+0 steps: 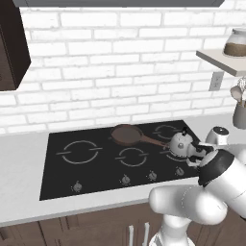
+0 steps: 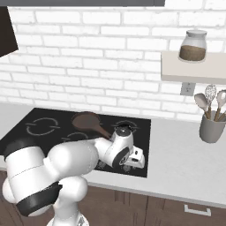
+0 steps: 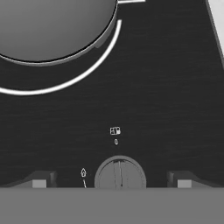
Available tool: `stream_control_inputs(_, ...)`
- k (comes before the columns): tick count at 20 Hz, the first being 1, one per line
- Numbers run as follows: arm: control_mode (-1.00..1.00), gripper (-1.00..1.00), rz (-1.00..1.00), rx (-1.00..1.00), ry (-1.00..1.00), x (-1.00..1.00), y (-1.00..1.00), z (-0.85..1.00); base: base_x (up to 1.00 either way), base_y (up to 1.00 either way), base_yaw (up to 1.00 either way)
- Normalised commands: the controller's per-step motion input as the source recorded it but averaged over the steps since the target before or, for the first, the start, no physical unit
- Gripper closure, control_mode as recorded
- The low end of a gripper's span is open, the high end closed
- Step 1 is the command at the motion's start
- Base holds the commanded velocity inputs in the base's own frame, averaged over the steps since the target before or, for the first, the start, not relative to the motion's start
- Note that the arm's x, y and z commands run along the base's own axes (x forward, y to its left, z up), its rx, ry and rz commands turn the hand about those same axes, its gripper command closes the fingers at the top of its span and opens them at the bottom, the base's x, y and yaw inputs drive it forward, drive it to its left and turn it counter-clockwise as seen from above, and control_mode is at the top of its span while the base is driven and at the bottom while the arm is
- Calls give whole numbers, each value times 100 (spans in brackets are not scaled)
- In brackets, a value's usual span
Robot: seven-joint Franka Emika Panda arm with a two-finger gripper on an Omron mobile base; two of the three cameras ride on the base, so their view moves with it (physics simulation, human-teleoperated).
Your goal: Pick the kettle from the counter and place it on a stove burner. Then turn the burner on.
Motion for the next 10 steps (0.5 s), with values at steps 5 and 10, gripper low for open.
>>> stream_control_inputs(5,-100,-100,0,0,0,0,0,-19,0,0,0)
stream_control_inputs(10,-100,-100,0,0,1,0,0,-13,0,0,0)
